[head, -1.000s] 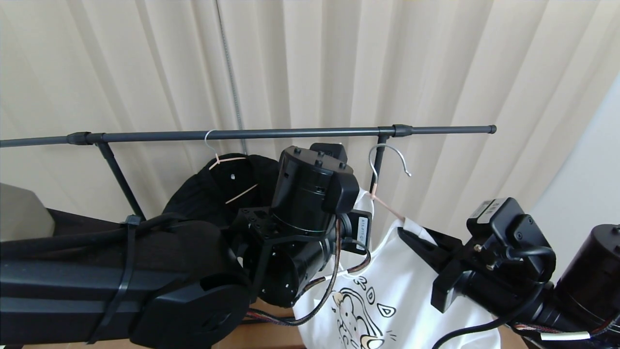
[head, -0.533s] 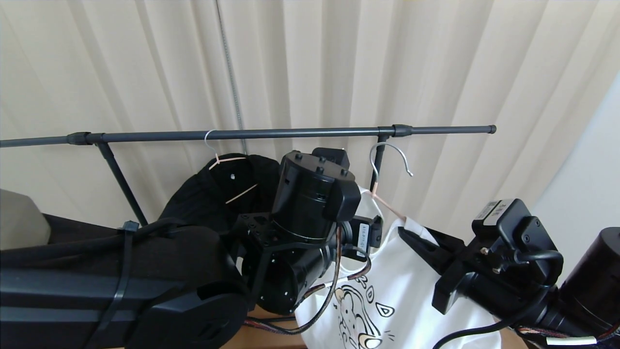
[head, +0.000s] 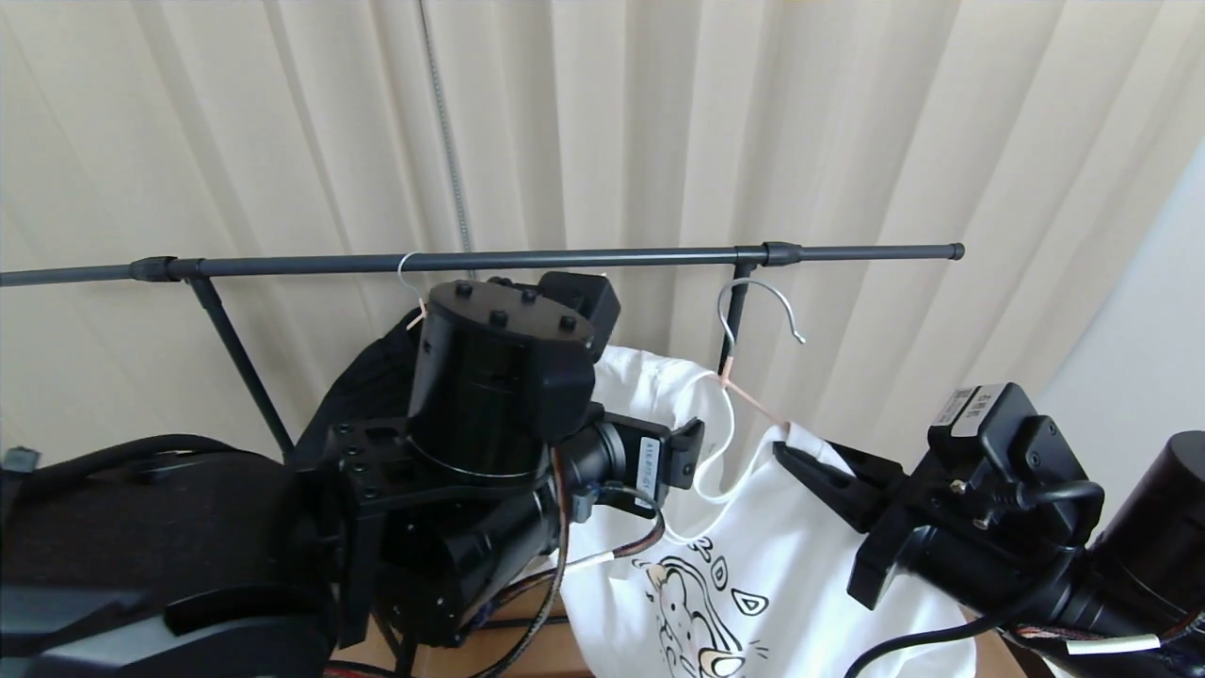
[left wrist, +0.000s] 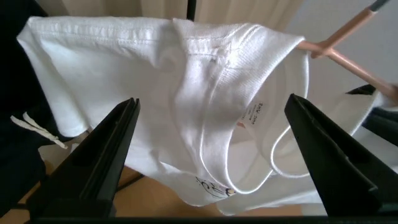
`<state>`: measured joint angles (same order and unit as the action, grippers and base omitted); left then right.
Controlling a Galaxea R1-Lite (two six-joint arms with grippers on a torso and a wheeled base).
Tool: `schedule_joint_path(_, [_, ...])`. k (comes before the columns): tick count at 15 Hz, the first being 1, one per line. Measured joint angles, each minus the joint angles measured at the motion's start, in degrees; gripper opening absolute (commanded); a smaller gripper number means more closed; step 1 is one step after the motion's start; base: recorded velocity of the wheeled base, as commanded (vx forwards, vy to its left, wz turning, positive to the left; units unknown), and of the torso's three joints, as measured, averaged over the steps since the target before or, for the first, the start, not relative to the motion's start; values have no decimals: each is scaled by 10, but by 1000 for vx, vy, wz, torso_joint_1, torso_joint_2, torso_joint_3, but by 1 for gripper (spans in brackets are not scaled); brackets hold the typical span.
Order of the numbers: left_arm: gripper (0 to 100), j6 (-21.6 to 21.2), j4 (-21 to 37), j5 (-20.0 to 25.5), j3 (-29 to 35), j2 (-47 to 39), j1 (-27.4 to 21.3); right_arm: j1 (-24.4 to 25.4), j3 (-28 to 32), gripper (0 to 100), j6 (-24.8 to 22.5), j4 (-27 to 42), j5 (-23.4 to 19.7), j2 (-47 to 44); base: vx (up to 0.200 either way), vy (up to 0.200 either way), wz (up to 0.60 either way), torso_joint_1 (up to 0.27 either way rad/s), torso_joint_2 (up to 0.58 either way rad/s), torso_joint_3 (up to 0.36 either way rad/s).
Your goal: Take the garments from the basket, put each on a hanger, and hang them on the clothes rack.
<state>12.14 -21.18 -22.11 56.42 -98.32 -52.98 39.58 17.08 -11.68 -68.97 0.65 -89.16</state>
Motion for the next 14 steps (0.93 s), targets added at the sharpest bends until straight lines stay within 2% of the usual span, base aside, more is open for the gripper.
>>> schedule_joint_path(3, [100,-29,0,12,-47,56,24,-33,-1,0,13,0,-48,3,0,0,0,0,0,0])
schedule_joint_path(4, [100,-41,0,38,-63,76,44,-45,-3,0,33,0,-78,5,0,0,0,0,0,0])
schedule_joint_path(6, [100,-57,1,92,-90,107,82,-64,-8,0,43,-1,-117,11,0,0,0,0,0,0])
schedule_joint_path(7, [100,-66,0,125,-100,118,110,-82,-14,0,44,-1,-171,17,0,0,0,0,0,0])
schedule_joint_path(9, [100,-84,-4,199,-120,129,178,-114,-30,0,45,-1,-247,32,0,0,0,0,0,0])
schedule_joint_path(11, [100,-91,-29,269,-141,129,233,-136,-41,0,45,0,-286,47,0,0,0,0,0,0])
schedule_joint_path(14, [100,-92,-70,302,-167,107,280,-151,-49,0,51,0,-319,63,0,0,0,0,0,0])
